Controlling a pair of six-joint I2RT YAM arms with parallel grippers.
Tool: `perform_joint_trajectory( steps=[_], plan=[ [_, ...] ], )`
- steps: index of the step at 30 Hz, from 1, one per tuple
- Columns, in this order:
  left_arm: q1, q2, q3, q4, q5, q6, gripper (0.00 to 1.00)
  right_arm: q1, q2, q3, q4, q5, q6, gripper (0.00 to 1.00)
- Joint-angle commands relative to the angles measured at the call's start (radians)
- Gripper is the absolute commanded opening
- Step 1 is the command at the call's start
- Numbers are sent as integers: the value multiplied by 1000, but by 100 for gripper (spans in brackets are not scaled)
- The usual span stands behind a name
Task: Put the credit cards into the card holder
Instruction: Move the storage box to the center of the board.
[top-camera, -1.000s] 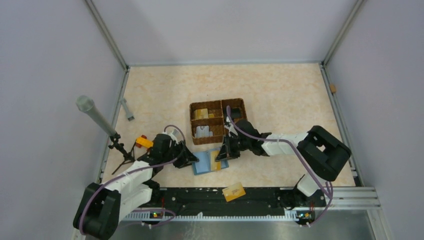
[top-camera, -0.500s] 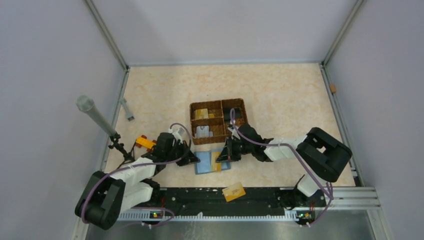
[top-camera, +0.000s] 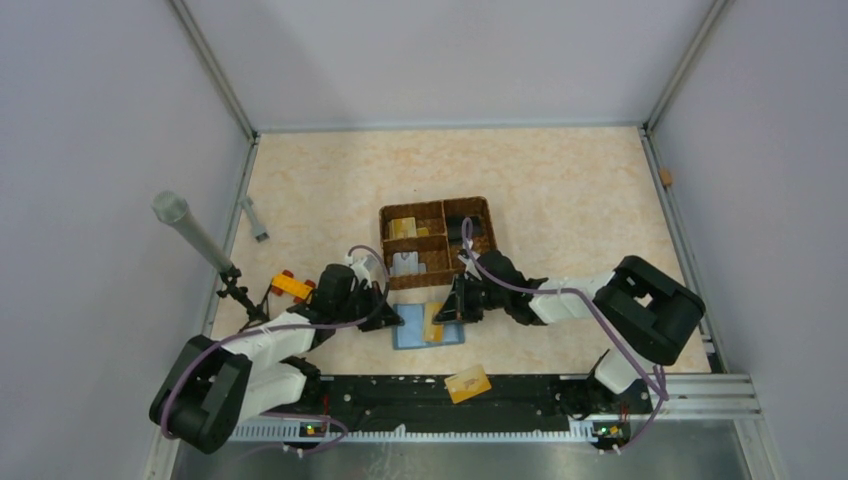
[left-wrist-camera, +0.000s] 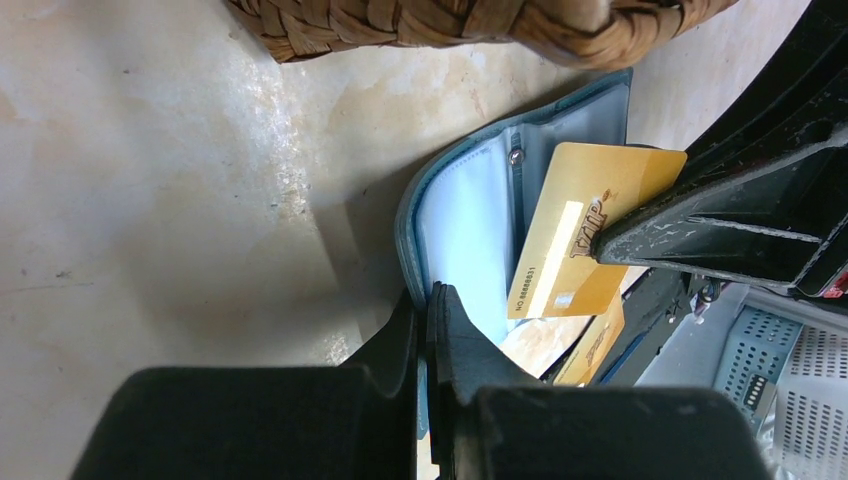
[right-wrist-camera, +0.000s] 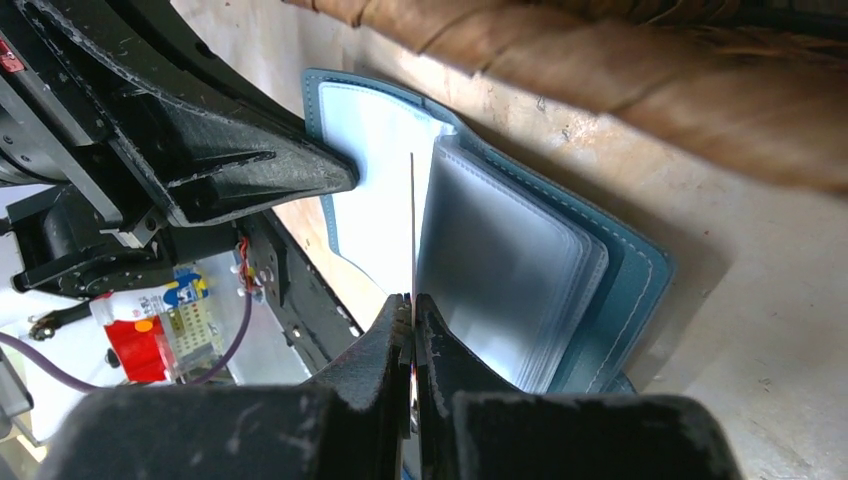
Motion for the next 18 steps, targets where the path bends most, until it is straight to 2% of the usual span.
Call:
perform_joint_trajectory(
  steps=[1,18],
  plan=[
    [-10,28,9,-32,-40,43,0,19,34,-9,3,12,8,0],
    [-12,47,13,-32,-49,33,1,61,87,-19,-44,-19,51,0]
  ],
)
